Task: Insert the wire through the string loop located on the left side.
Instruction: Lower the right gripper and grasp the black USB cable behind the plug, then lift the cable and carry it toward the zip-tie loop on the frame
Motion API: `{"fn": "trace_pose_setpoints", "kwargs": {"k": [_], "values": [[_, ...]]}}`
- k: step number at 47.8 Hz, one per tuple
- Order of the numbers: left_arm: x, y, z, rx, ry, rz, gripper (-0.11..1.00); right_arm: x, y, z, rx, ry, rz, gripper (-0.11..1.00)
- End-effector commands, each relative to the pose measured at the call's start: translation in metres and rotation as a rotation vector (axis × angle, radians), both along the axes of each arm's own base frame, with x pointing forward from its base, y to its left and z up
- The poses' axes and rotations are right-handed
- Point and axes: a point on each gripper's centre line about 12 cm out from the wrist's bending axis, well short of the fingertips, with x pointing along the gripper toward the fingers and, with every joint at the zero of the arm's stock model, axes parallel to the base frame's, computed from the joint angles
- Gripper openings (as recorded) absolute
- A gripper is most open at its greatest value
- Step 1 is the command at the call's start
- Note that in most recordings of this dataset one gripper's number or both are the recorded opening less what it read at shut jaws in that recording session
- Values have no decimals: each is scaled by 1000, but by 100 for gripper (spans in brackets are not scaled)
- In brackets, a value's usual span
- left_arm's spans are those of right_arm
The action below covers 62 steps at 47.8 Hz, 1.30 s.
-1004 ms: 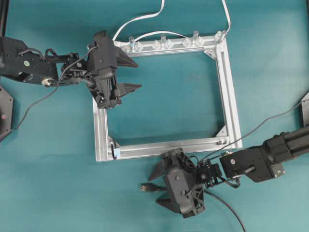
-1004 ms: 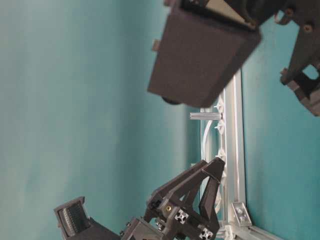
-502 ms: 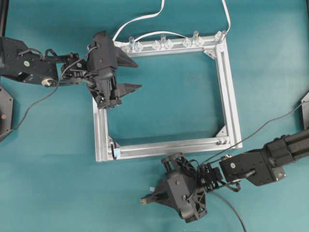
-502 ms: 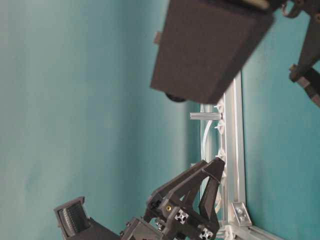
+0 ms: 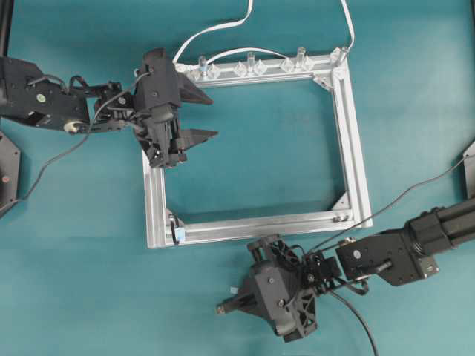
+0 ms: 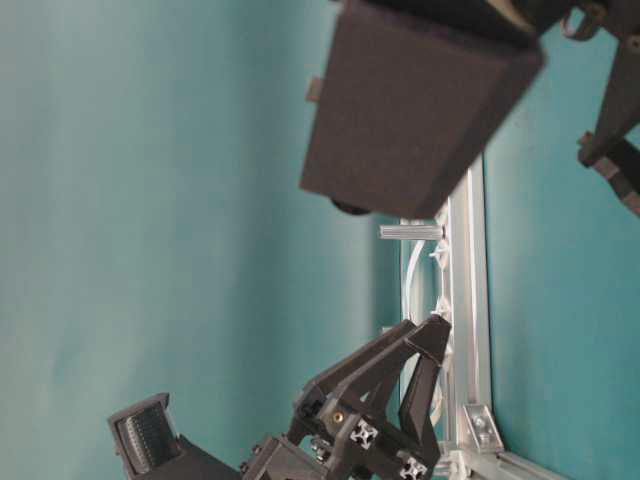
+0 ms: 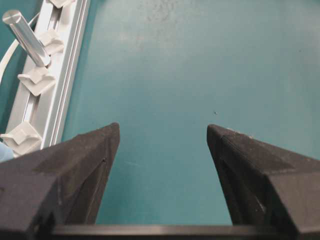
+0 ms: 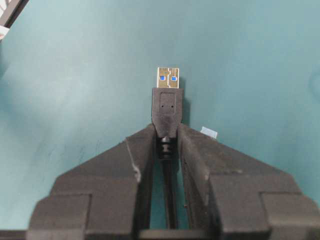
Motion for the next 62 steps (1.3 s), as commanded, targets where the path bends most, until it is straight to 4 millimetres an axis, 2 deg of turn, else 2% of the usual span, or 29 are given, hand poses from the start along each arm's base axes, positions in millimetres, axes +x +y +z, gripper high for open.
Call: {"fn": "trace_pose_setpoints", "kwargs": {"k": [1,22,41,62], "values": [[3,-1,13,12,-40,-6,76,2,-3,9,4,-12,-6,19],[3,-1,12,11,-38,-6,76,-3,-8,29,-19,6,10,17],[3,-1,13,12,-41,-6,76,2,-26,75,-32,-102,8,17],[3,-1,13,12,-41,-6,76,1,-28,79,-34,-97,4,17]]}}
